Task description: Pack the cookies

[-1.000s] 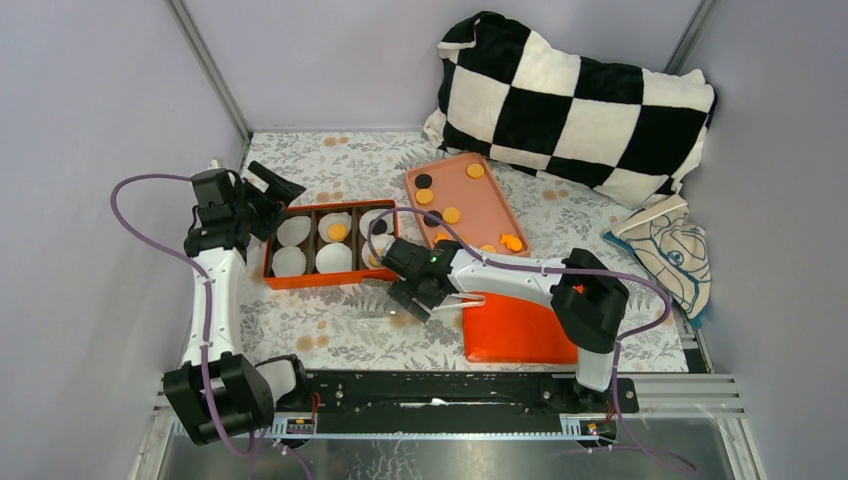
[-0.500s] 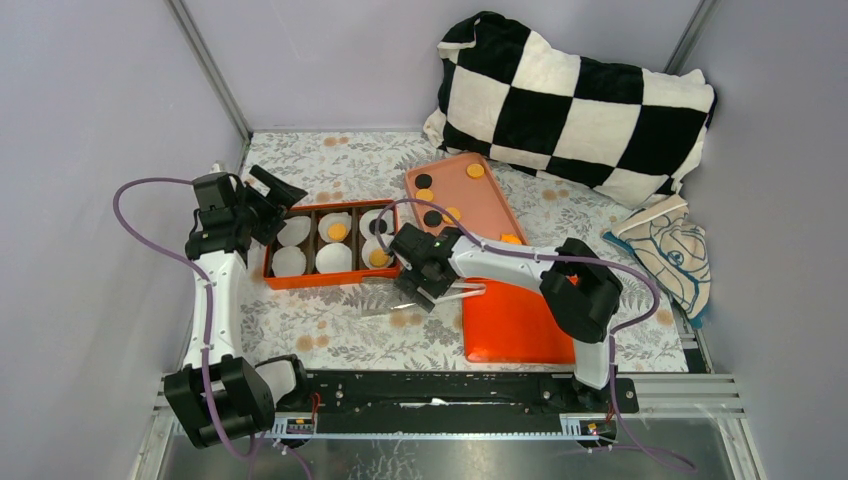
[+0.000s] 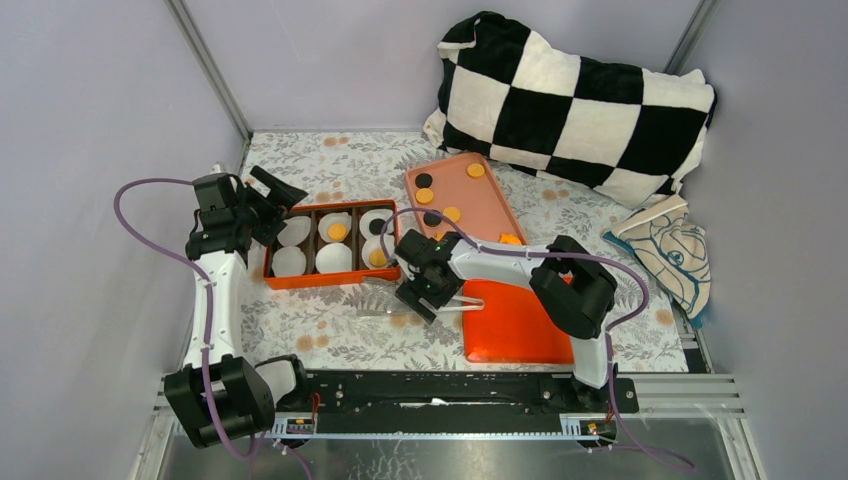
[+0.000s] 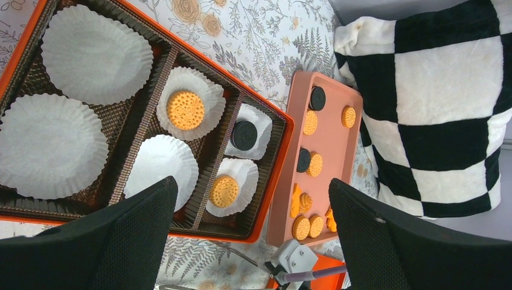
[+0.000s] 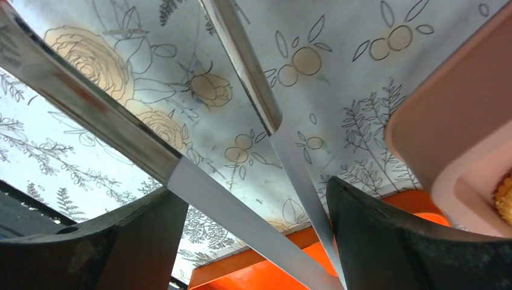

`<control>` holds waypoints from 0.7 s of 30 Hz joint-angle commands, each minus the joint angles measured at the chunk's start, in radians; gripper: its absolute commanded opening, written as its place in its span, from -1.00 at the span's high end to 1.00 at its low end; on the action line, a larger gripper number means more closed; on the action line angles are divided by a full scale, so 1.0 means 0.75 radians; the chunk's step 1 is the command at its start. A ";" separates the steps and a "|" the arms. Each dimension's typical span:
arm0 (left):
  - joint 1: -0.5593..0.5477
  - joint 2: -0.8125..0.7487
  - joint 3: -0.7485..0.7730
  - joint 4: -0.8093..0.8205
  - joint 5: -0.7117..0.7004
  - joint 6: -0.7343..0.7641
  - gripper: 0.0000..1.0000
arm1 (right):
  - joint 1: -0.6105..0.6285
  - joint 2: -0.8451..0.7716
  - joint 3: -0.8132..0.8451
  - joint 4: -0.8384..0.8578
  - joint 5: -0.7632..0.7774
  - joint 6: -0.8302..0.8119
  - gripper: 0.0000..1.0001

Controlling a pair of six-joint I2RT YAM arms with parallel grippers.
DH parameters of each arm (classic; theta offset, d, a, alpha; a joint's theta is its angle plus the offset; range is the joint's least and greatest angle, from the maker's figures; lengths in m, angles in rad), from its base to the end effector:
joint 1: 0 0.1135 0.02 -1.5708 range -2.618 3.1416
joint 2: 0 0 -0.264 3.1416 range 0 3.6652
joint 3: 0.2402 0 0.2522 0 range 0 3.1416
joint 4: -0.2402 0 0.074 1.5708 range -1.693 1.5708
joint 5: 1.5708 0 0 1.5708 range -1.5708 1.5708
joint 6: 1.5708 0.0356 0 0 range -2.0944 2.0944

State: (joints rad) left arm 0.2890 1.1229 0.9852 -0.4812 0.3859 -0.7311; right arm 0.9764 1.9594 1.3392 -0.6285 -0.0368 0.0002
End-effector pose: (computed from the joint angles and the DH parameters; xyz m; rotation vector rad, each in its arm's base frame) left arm 0.2374 0.0566 0.3152 -0.8829 2.0332 -0.6697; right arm 0.2167 0.3230 0.1603 -1.3499 2.5242 0.2647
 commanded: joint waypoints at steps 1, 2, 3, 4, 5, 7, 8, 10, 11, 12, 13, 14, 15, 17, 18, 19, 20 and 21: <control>0.009 -0.004 -0.005 -0.003 0.027 0.018 -0.98 | 0.046 -0.076 -0.048 -0.022 -0.074 0.041 -0.79; 0.009 -0.004 -0.005 -0.003 0.029 0.018 -0.98 | 0.059 -0.080 -0.052 -0.025 -0.057 0.042 -0.79; 0.008 -0.004 -0.007 -0.002 0.031 0.017 -0.98 | 0.079 -0.076 -0.058 -0.024 -0.038 0.045 -0.79; 0.008 -0.006 -0.010 0.000 0.030 0.015 -0.98 | 0.090 -0.068 -0.062 -0.022 -0.019 0.047 -0.79; 0.008 -0.009 -0.013 0.001 0.031 0.013 -0.98 | 0.094 -0.052 -0.067 -0.020 0.001 0.050 -0.79; 0.009 -0.014 -0.022 0.007 0.033 0.006 -0.97 | 0.098 -0.013 -0.067 -0.031 0.059 0.058 -0.77; 0.009 -0.016 -0.027 0.011 0.034 0.003 -0.98 | 0.099 0.007 -0.070 -0.037 0.097 0.057 -0.74; 0.006 -0.024 -0.041 0.024 0.043 -0.005 -0.97 | 0.100 0.038 -0.077 -0.043 0.120 0.052 -0.48; 0.006 -0.026 -0.047 0.030 0.043 -0.008 -0.98 | 0.099 0.049 -0.078 -0.046 0.120 0.051 -0.37; 0.006 -0.028 -0.054 0.033 0.044 -0.009 -0.98 | 0.099 0.057 -0.075 -0.046 0.118 0.054 -0.28; 0.004 -0.032 -0.058 0.036 0.042 -0.009 -0.98 | 0.100 0.060 -0.073 -0.045 0.113 0.058 -0.22; 0.002 -0.031 -0.061 0.036 0.042 -0.009 -0.98 | 0.101 0.059 -0.068 -0.042 0.114 0.065 -0.12; 0.003 -0.031 -0.062 0.038 0.045 -0.008 -0.97 | 0.101 0.053 -0.060 -0.043 0.124 0.074 -0.06; 0.003 -0.031 -0.059 0.036 0.051 -0.006 -0.98 | 0.102 0.027 -0.034 -0.060 0.131 0.087 0.01; 0.003 -0.034 -0.055 0.034 0.052 -0.005 -0.98 | 0.105 0.004 -0.019 -0.075 0.136 0.095 0.02; 0.003 -0.038 -0.051 0.028 0.052 -0.005 -0.98 | 0.111 -0.022 0.002 -0.099 0.145 0.101 0.05; 0.003 -0.042 -0.045 0.021 0.052 -0.003 -0.98 | 0.117 -0.052 0.022 -0.124 0.152 0.101 0.09; 0.003 -0.044 -0.037 0.017 0.054 -0.003 -0.98 | 0.126 -0.089 0.042 -0.148 0.161 0.103 0.14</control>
State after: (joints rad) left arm 0.2890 1.1160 0.9508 -0.4797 0.4049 -0.7334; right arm 1.0554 1.9461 1.3151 -0.6529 0.0364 0.0395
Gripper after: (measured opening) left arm 0.989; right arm 0.512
